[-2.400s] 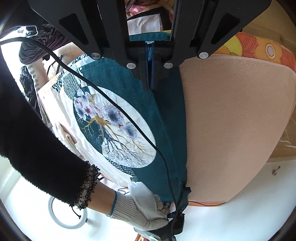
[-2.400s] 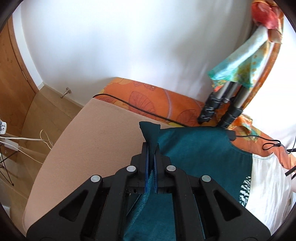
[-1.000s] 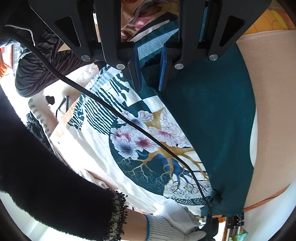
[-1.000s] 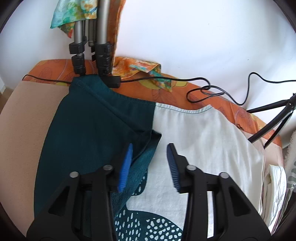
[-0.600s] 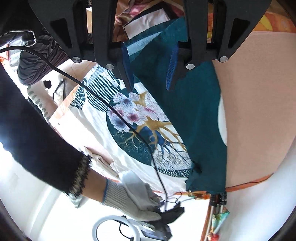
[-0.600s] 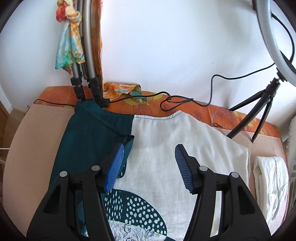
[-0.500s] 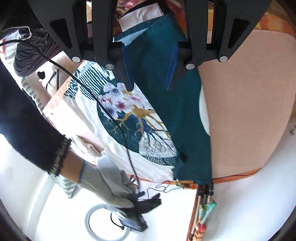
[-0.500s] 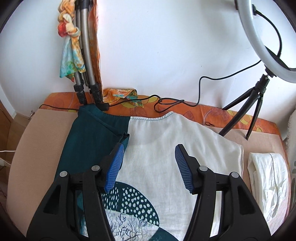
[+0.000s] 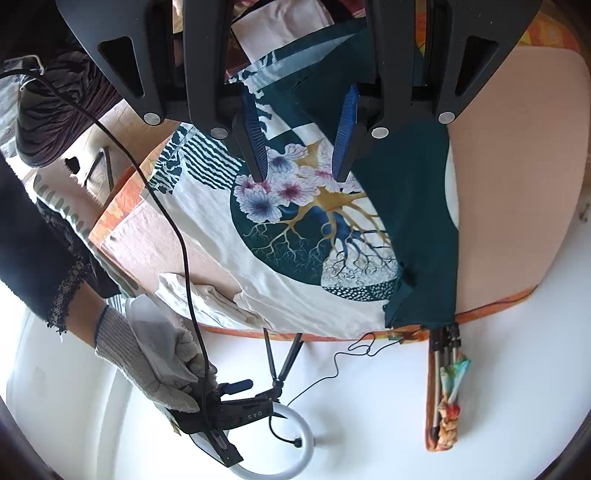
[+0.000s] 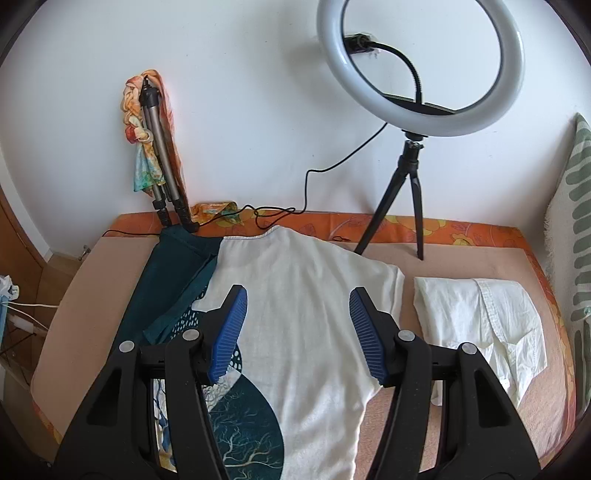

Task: Fold small clothes
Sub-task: 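Move both tools across to the cream side edge of the t-shirt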

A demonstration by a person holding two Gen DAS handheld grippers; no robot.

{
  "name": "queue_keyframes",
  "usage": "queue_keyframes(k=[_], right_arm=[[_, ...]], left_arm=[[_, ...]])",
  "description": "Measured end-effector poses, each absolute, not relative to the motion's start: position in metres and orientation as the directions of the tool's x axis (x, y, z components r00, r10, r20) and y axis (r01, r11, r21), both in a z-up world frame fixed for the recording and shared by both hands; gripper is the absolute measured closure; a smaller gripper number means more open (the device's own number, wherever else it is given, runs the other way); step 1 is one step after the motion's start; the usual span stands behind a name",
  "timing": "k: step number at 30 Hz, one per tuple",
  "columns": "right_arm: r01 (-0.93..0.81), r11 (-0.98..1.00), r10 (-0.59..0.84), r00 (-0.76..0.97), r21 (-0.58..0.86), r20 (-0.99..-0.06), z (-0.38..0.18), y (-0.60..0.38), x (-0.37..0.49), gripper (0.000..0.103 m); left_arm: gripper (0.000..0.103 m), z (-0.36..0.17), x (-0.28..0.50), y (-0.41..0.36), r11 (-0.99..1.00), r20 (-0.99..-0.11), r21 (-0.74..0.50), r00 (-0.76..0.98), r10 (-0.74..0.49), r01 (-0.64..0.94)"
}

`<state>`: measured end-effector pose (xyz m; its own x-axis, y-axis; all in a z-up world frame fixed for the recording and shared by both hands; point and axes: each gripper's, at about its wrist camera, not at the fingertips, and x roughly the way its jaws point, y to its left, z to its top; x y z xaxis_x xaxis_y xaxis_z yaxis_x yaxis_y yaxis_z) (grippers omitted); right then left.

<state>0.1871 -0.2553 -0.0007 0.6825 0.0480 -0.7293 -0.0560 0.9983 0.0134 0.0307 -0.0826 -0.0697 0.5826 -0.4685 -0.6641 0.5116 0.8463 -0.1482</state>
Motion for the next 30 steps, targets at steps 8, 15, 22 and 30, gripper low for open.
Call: queue_keyframes(k=[8, 15, 22, 30], right_arm=[[-0.018, 0.999, 0.04, 0.679, 0.038, -0.733, -0.004, -0.336, 0.157, 0.043], [-0.033, 0.998, 0.063, 0.654, 0.054, -0.754, -0.02, -0.383, 0.153, 0.043], [-0.061, 0.991, 0.13, 0.643, 0.118, -0.755, -0.033, -0.409, 0.166, 0.043], [-0.106, 0.983, 0.181, 0.599, 0.147, -0.78, -0.059, -0.408, 0.207, 0.043]], left_arm=[[0.068, -0.084, 0.017, -0.169, 0.77, -0.676, -0.16, 0.5, -0.542, 0.618], [0.051, -0.097, 0.009, -0.245, 0.696, -0.69, -0.206, 0.402, -0.601, 0.687], [0.047, -0.115, 0.006, -0.3, 0.666, -0.728, -0.169, 0.363, -0.581, 0.727], [0.052, -0.136, 0.024, -0.313, 0.704, -0.765, -0.136, 0.378, -0.521, 0.697]])
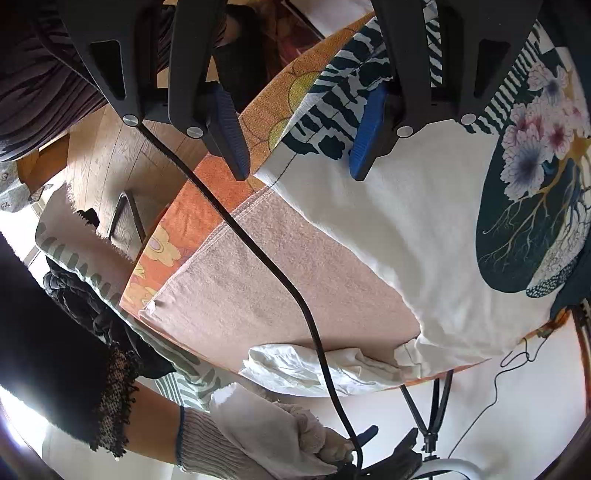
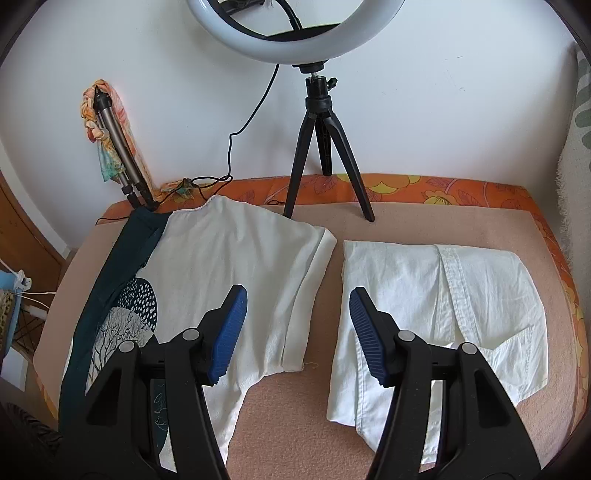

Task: Fold small clothes
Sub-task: 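Move both tools across to the cream side edge of the t-shirt, then grasp the cream side edge with left tool near hem while right tool grasps shoulder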

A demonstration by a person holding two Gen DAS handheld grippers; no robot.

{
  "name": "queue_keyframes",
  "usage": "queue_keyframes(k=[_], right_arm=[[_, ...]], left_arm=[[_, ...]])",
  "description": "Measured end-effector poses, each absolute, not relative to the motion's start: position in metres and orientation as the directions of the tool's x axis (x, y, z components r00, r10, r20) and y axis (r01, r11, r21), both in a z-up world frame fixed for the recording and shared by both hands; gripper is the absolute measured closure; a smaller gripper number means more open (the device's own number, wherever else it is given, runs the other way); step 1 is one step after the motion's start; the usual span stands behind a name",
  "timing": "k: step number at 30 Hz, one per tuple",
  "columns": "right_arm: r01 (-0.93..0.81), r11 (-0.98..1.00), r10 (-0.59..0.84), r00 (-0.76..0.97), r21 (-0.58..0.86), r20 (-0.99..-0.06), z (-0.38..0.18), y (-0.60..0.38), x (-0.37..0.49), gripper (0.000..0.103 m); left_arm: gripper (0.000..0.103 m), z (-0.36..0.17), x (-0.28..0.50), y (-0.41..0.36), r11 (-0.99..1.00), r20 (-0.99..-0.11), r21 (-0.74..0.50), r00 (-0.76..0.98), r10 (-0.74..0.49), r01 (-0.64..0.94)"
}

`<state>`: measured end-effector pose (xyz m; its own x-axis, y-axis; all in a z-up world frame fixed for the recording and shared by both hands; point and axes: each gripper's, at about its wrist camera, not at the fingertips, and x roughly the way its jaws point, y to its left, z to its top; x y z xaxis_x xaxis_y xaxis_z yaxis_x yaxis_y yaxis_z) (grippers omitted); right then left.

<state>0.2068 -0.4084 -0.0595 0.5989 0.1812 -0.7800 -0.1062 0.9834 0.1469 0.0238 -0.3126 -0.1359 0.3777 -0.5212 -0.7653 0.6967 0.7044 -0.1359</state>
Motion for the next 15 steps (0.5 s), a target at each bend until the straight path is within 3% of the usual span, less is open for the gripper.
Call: queue_keyframes(k=[2, 4, 10, 15], right_arm=[[-0.106, 0.981, 0.193, 0.579, 0.162, -0.792, -0.07, -0.406, 0.222, 0.043], [-0.104, 0.976, 0.215, 0.553, 0.19, -0.805, -0.083, -0.404, 0.239, 0.043], [-0.013, 0.968, 0.226, 0.488, 0.251, -0.843, -0.123, -0.401, 0.288, 0.043], [0.048, 0.982, 0.143, 0.45, 0.184, -0.881, -0.152, -0.396, 0.319, 0.043]], left_arm=[[0.065, -0.137, 0.025, -0.311, 0.705, -0.756, -0.138, 0.386, -0.529, 0.696], [0.094, -0.138, 0.03, -0.308, 0.7, -0.749, -0.164, 0.374, -0.546, 0.695], [0.098, -0.141, 0.044, -0.292, 0.697, -0.719, -0.308, 0.322, -0.616, 0.647], [0.098, -0.139, 0.049, -0.279, 0.697, -0.698, -0.364, 0.315, -0.643, 0.617]])
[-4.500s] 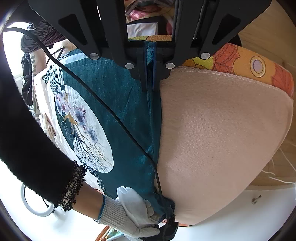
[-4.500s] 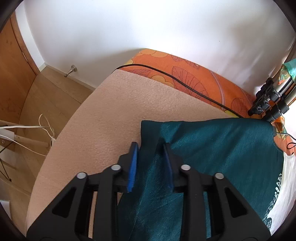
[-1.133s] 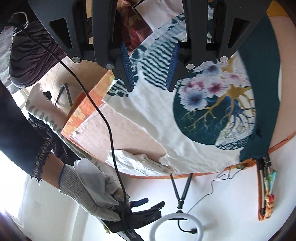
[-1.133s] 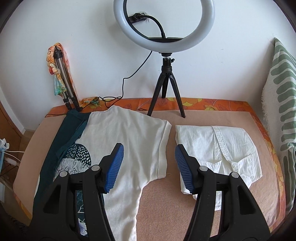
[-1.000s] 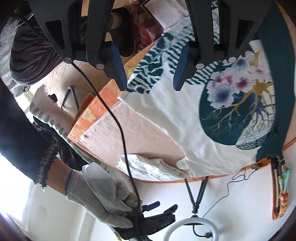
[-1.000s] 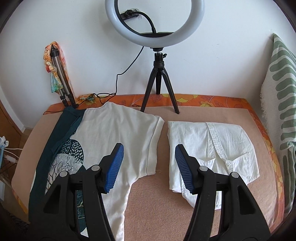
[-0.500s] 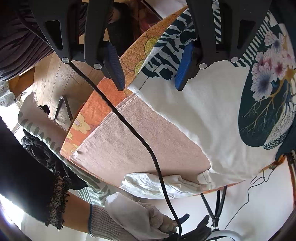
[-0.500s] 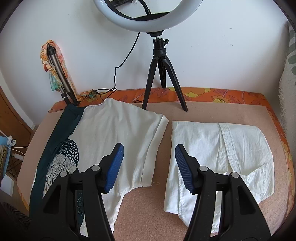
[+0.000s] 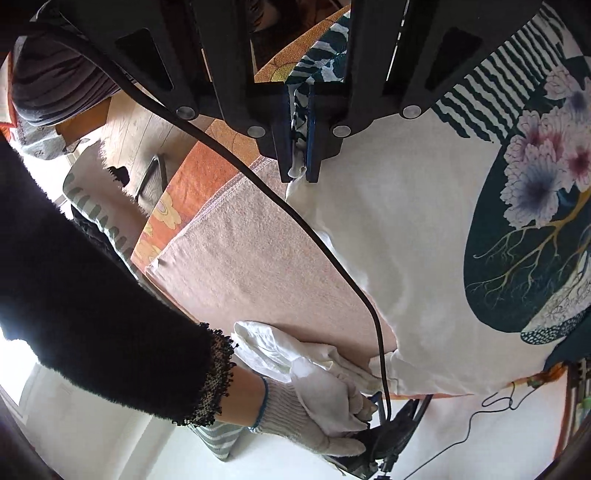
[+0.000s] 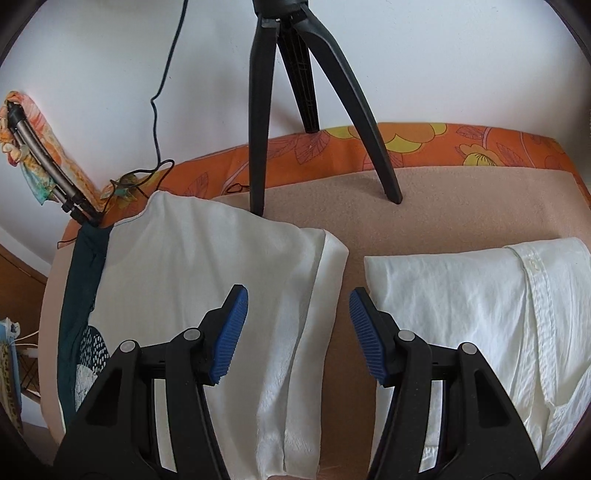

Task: Fold small clothes
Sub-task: 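Grasp the cream side edge with left tool near hem while right tool grasps shoulder, then fold the held cream side over toward the center, then open both tools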

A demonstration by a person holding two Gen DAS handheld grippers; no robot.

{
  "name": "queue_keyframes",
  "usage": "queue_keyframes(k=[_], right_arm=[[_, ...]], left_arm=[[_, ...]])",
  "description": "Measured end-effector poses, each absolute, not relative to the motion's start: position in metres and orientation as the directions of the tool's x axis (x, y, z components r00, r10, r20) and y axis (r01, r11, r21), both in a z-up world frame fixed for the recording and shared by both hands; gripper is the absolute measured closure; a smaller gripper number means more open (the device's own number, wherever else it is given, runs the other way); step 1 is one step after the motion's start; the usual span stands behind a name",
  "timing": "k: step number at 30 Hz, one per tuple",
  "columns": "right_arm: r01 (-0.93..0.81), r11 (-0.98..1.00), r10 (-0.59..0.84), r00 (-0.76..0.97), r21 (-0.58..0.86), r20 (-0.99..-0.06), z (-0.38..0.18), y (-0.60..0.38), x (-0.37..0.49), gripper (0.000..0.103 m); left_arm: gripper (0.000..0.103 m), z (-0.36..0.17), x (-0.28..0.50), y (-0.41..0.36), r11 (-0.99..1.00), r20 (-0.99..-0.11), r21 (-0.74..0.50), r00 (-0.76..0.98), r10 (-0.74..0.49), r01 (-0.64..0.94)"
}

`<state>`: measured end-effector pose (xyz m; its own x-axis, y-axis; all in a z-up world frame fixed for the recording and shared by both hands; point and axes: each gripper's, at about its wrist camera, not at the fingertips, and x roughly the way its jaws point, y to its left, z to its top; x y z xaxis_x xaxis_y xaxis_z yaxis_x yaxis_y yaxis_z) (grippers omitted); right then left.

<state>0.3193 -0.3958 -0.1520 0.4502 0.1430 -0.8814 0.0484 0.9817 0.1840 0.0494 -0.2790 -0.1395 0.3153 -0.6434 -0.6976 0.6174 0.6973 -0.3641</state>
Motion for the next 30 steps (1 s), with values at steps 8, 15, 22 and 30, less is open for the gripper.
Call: queue_keyframes(k=[8, 15, 22, 30], right_arm=[[0.058, 0.993, 0.065, 0.429, 0.099, -0.901, -0.178, -0.389, 0.336, 0.06], [-0.011, 0.999, 0.032, 0.425, 0.03, -0.905, -0.166, -0.362, 0.338, 0.097], [-0.042, 0.998, -0.024, 0.447, -0.047, -0.894, -0.137, -0.326, 0.344, 0.098], [-0.15, 0.968, -0.106, 0.477, -0.199, -0.873, -0.11, -0.25, 0.342, 0.098]], left_arm=[[0.098, -0.14, 0.053, -0.267, 0.702, -0.672, -0.404, 0.33, -0.663, 0.587], [0.099, -0.139, 0.055, -0.244, 0.716, -0.642, -0.464, 0.359, -0.677, 0.521], [0.099, -0.136, 0.052, -0.222, 0.734, -0.629, -0.485, 0.393, -0.67, 0.475], [0.099, -0.133, 0.041, -0.189, 0.759, -0.614, -0.493, 0.449, -0.649, 0.424]])
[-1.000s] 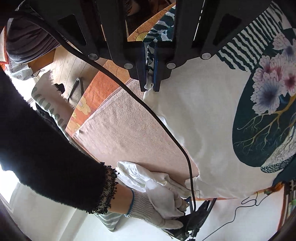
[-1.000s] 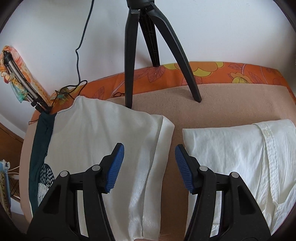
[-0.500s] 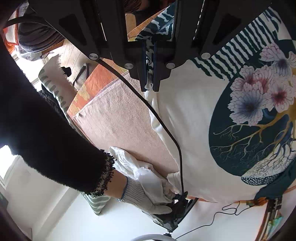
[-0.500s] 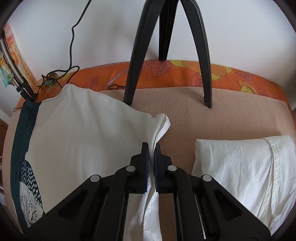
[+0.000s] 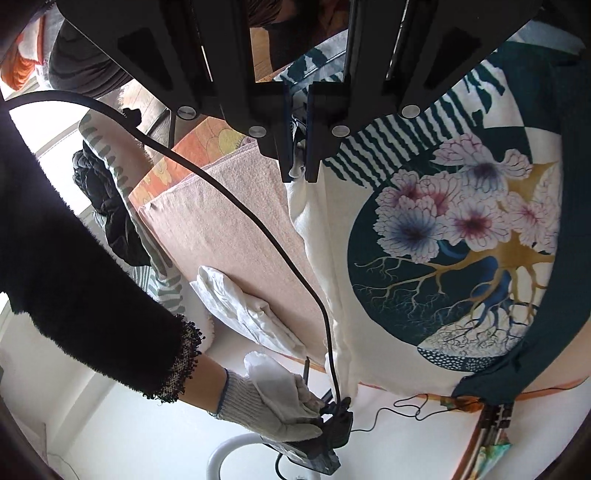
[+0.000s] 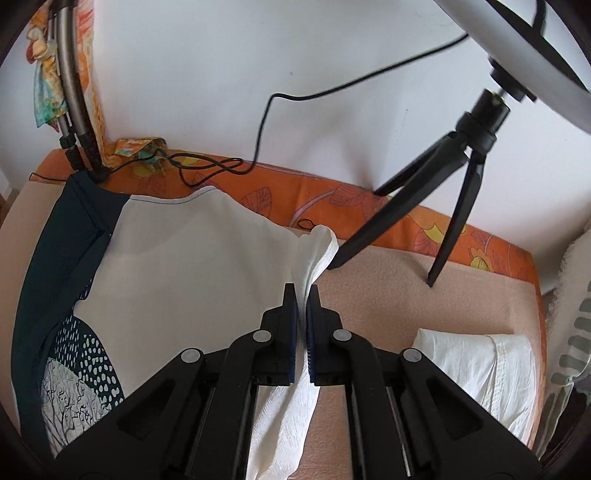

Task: Fold small clothes
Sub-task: 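Fold the held cream side over toward the center, then open both tools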

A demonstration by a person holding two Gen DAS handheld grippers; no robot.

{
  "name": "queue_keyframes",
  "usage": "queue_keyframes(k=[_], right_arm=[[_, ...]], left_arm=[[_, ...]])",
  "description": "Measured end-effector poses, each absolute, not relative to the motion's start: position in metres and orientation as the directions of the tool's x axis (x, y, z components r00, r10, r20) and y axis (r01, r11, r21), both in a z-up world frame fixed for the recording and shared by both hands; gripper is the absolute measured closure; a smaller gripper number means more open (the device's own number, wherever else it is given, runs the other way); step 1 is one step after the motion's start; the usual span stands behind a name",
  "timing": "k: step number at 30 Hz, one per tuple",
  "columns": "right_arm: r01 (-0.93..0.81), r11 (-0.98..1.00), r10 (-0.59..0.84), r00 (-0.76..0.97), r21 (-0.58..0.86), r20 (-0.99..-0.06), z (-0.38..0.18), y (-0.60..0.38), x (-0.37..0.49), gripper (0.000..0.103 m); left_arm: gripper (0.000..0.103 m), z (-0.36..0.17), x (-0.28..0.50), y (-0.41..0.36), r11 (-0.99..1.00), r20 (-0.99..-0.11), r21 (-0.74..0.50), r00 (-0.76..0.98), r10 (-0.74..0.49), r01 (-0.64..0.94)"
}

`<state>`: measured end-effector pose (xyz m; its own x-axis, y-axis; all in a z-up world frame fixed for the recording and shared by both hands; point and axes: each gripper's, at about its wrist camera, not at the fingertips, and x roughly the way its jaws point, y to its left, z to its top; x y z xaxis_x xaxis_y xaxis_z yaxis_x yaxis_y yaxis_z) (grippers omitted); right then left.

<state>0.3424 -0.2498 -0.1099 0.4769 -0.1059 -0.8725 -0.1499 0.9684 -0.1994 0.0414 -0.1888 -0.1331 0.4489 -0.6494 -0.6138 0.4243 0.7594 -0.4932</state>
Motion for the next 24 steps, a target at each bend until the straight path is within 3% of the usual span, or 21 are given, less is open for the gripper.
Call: queue_keyframes(k=[12, 24], right_arm=[[-0.297, 0.904, -0.146, 0.462, -0.308, -0.875, -0.14, -0.118, 0.349, 0.098], [-0.322, 0.89, -0.162, 0.436, -0.322, -0.885, -0.172, -0.067, 0.362, 0.098]], left_arm=[[0.099, -0.142, 0.037, -0.129, 0.79, -0.61, -0.521, 0.507, -0.609, 0.323], [0.099, -0.153, 0.04, -0.101, 0.8, -0.617, -0.536, 0.523, -0.589, 0.27]])
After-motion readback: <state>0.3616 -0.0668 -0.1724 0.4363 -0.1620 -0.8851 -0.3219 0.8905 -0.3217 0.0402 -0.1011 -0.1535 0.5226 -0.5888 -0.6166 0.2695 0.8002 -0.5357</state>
